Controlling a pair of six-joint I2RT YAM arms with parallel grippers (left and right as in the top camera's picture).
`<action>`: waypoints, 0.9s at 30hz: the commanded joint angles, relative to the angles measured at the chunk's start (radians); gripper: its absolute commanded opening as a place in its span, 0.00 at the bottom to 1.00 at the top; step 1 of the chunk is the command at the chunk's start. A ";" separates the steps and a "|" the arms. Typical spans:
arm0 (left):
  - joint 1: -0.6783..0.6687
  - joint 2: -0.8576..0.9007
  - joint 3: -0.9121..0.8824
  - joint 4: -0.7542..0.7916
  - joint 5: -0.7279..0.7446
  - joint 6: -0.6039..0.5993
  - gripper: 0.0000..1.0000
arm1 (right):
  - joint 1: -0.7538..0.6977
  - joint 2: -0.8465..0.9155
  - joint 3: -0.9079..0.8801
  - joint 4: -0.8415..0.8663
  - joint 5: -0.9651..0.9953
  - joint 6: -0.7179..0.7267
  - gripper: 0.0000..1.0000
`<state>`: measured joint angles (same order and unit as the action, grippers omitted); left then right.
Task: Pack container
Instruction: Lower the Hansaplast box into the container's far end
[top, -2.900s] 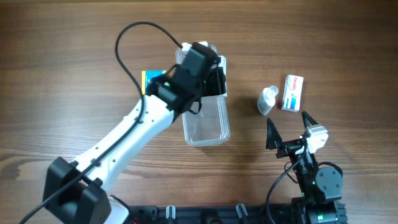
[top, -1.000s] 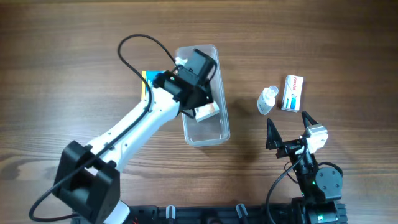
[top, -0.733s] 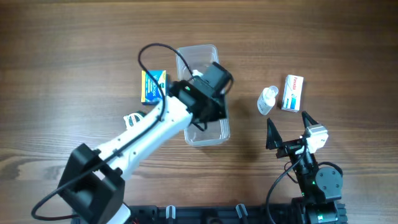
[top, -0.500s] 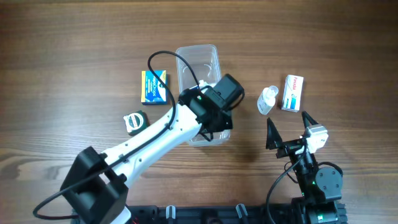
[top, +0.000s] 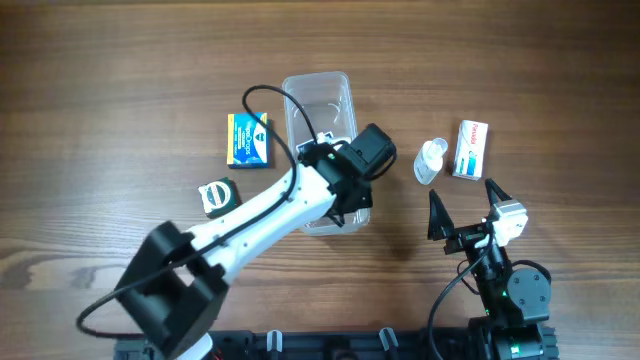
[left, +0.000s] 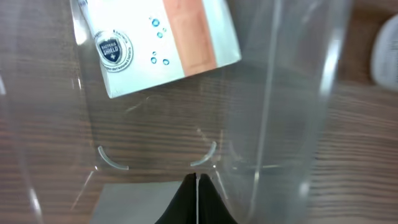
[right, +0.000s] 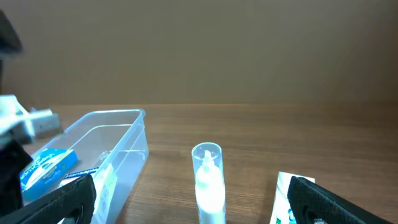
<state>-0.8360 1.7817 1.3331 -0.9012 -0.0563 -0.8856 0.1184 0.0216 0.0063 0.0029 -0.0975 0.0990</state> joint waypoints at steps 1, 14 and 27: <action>-0.001 0.055 0.010 -0.001 -0.025 -0.020 0.04 | -0.004 0.001 -0.001 0.004 -0.016 -0.018 1.00; 0.039 0.107 0.010 0.031 -0.050 -0.020 0.04 | -0.004 0.001 -0.001 0.004 -0.016 -0.018 1.00; 0.047 0.119 0.010 0.058 -0.099 -0.016 0.04 | -0.004 0.001 -0.001 0.004 -0.016 -0.018 1.00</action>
<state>-0.7933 1.8862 1.3331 -0.8474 -0.1162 -0.8860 0.1184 0.0216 0.0063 0.0032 -0.0975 0.0990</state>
